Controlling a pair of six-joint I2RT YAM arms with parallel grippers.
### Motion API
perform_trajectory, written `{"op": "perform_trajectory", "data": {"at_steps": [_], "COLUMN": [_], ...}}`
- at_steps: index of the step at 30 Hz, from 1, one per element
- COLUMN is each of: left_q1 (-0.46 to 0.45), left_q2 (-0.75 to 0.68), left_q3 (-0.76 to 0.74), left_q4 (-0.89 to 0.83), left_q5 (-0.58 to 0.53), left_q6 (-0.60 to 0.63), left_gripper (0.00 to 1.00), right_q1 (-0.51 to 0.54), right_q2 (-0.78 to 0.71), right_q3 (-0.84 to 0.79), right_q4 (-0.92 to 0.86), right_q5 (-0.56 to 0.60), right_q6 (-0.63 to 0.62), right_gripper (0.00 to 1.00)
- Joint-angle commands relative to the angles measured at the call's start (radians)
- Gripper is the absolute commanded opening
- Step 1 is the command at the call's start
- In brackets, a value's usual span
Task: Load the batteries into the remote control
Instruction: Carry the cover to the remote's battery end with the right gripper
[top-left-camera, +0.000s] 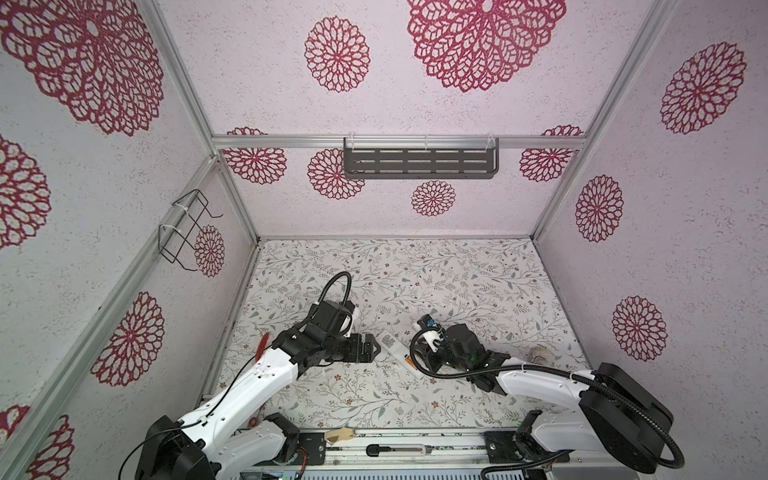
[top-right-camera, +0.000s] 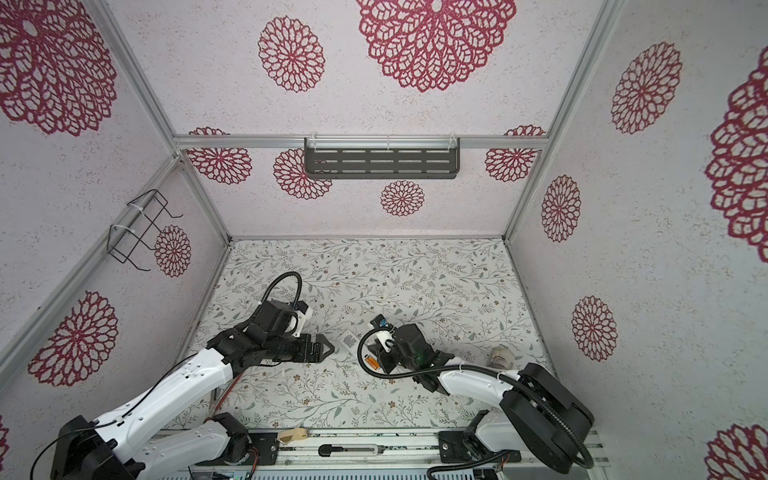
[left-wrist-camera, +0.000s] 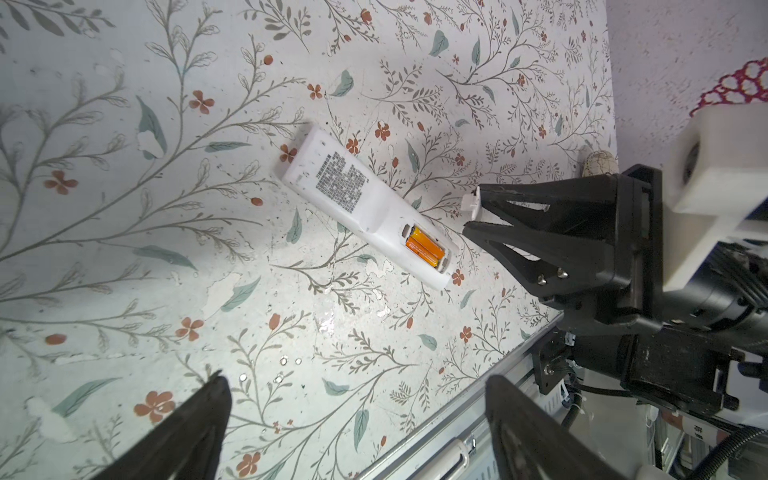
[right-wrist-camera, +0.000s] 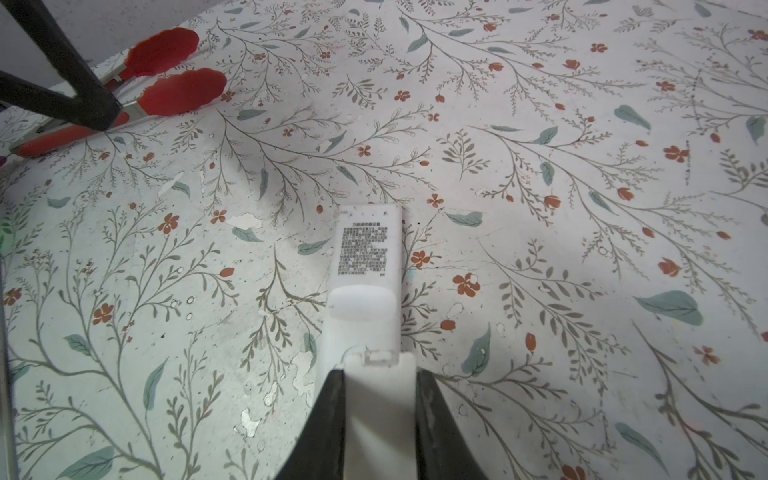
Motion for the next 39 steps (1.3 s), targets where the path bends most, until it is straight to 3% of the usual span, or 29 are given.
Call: {"op": "perform_trajectory", "data": {"at_steps": [1, 18, 39], "left_q1": [-0.007, -0.008, -0.007], "left_q2": [-0.013, -0.027, -0.031], "left_q3": [0.01, 0.012, 0.009], "left_q4": [-0.012, -0.013, -0.01], "left_q5": [-0.038, -0.054, -0.059], "left_q6": [0.022, 0.028, 0.029], "left_gripper": [0.97, 0.97, 0.97], "right_q1": [0.025, 0.152, 0.156], "right_q2": [-0.005, 0.08, 0.119], "right_q3": [-0.001, -0.061, -0.085], "right_q4": [0.066, 0.174, 0.209], "right_q5": [0.03, 0.195, 0.204], "right_q6": [0.006, 0.031, -0.031], "right_gripper": [0.17, 0.16, 0.16]}}
